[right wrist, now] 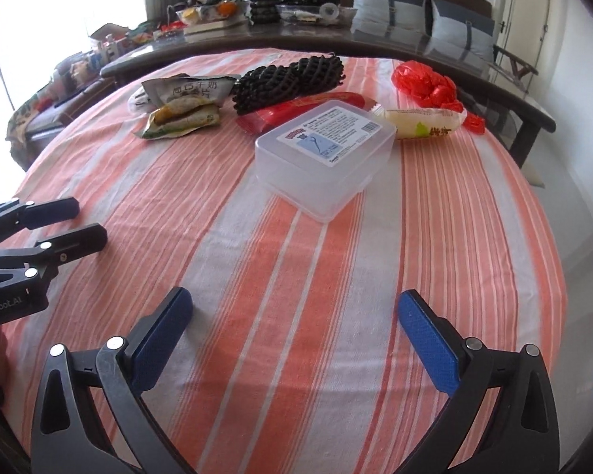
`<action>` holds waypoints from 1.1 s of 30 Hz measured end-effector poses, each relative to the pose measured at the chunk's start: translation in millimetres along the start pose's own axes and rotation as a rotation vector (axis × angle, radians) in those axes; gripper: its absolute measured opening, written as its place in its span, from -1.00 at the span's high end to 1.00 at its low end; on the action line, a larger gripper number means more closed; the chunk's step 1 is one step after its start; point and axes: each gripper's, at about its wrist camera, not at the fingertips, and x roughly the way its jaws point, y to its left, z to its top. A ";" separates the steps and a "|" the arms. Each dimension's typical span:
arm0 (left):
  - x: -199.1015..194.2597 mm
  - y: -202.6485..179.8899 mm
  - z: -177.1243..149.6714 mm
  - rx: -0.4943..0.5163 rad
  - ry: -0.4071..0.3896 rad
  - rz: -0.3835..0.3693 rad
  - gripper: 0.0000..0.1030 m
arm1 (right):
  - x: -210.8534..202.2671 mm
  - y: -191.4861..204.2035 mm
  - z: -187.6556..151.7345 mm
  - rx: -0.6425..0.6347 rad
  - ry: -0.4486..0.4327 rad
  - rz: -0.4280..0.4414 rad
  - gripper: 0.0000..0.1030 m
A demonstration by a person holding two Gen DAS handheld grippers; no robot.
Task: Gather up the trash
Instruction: 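Return both tools over the table toward the remaining trash, then grasp the white snack bag with the left gripper and lift it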
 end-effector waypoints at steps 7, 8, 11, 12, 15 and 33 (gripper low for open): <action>9.8 8.3 17.9 0.012 0.020 -0.038 -0.16 | -2.5 3.5 -0.9 0.005 -0.002 -0.002 -0.99; 13.7 12.7 24.4 0.007 0.017 -0.056 -0.16 | -2.3 4.0 -0.7 0.006 -0.002 -0.003 -0.99; 29.3 28.9 45.1 -0.019 0.000 -0.112 -0.16 | -2.6 4.0 -0.6 0.007 -0.002 -0.003 -0.99; 34.4 33.7 51.9 -0.022 -0.008 -0.121 -0.16 | -2.7 4.0 -0.7 0.007 -0.003 -0.003 -0.99; 48.3 42.4 69.3 -0.004 -0.015 -0.143 -0.16 | -2.7 3.9 -0.7 0.007 -0.003 -0.004 -0.99; 49.6 32.3 77.3 0.064 -0.024 -0.159 0.43 | -3.3 3.9 -0.8 0.011 -0.003 -0.011 -0.99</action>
